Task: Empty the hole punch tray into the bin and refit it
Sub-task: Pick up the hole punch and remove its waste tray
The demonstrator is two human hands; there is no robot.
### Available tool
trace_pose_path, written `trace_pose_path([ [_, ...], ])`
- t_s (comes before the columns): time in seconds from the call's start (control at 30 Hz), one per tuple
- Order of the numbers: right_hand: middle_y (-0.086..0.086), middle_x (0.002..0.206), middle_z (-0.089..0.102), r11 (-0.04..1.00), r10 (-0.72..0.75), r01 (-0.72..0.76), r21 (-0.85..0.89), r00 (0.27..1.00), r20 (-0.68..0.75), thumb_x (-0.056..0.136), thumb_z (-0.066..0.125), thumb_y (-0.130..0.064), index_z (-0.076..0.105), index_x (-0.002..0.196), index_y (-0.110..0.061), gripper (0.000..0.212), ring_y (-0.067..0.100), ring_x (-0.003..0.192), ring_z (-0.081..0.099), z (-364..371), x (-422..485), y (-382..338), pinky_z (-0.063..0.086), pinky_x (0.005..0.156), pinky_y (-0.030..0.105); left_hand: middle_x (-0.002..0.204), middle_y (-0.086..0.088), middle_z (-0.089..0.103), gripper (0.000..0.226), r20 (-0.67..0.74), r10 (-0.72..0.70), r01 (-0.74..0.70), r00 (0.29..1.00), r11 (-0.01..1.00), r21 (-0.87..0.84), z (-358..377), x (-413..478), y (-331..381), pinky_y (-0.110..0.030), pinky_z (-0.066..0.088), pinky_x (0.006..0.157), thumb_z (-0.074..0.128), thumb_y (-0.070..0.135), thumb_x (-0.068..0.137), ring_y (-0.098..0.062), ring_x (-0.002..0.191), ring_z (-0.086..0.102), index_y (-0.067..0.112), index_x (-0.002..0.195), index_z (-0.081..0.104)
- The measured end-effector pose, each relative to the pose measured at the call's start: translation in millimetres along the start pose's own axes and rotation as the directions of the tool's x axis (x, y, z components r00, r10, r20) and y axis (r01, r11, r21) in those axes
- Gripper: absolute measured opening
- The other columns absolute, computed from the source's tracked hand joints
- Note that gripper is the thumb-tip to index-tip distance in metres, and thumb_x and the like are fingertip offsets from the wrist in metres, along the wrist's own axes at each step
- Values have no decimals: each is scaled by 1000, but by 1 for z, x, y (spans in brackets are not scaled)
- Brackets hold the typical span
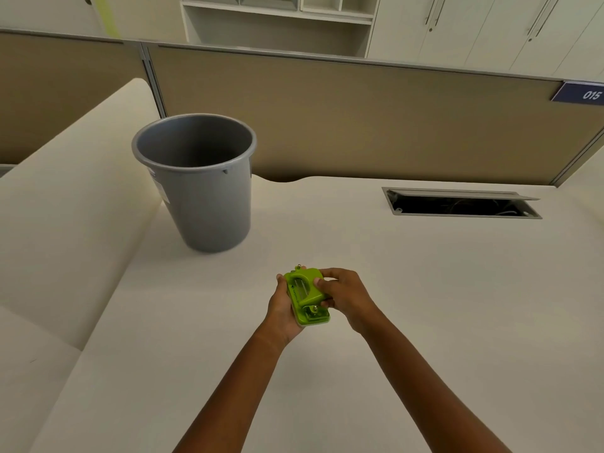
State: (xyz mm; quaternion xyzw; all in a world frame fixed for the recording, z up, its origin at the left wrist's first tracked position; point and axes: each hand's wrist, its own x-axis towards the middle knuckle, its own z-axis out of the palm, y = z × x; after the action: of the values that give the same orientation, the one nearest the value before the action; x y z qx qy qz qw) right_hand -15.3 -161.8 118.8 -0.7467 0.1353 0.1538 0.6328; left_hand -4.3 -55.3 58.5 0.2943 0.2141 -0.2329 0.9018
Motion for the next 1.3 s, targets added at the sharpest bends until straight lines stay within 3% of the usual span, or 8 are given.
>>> trace_pose_path([
  [0.17,8,71,60,999,-43,42,-9,998,-43,88,55,-8,62,111,-1,24,23,64,55,3,1,1,46,60,26,95,-9,61,59,-22,-17,17,1000,1000,-3,6,0,0,-36,45,70,11,52,97,-25,80,57,22,134,47],
  [0.4,11,74,62,998,-50,52,38,998,-49,88,56,-7,62,111,-3,24,18,60,55,4,0,1,47,60,25,89,-5,67,59,-22,-3,4,1000,999,42,5,3,1,-27,54,58,11,52,97,-19,57,69,24,134,47],
  [0.57,15,78,61,995,-46,51,91,998,-48,89,54,-6,62,112,-1,25,22,65,54,5,-3,-1,45,59,24,72,-8,73,60,-32,-5,6,999,1000,25,2,5,3,-32,48,65,12,51,97,-24,67,65,19,134,47],
  [0.67,8,72,60,986,-33,36,162,999,-17,90,53,-5,60,113,1,25,18,62,55,2,-2,-4,44,56,21,79,-13,67,63,-52,-19,20,998,1000,16,-1,4,4,-34,45,67,11,51,97,-26,75,57,12,130,49],
  [0.77,7,72,60,988,-37,37,150,999,0,90,53,-5,60,113,2,25,15,62,56,1,-2,-5,45,56,20,64,-9,74,61,-42,-1,3,999,999,38,-2,4,4,-33,47,65,11,53,96,-23,67,65,14,116,54],
  [0.93,7,72,60,960,32,-45,276,998,51,92,48,-4,59,111,0,22,13,59,55,-6,0,-7,47,46,12,66,-6,76,60,-13,20,-19,1000,997,69,-4,6,6,-33,47,67,11,53,96,-22,65,69,17,110,57],
  [1.17,0,45,64,802,140,-214,558,975,173,92,39,-1,62,89,-1,23,4,36,53,-22,6,-2,44,40,12,64,-7,75,54,25,31,-31,999,999,28,-4,5,5,-28,58,50,17,52,96,-19,54,71,17,95,59],
  [1.3,7,54,70,721,174,-279,634,959,224,92,40,0,64,81,0,27,12,47,61,-27,7,1,51,51,19,66,-7,76,56,55,21,-21,998,1000,6,0,6,3,-29,59,52,16,51,97,-20,57,72,16,96,59],
])
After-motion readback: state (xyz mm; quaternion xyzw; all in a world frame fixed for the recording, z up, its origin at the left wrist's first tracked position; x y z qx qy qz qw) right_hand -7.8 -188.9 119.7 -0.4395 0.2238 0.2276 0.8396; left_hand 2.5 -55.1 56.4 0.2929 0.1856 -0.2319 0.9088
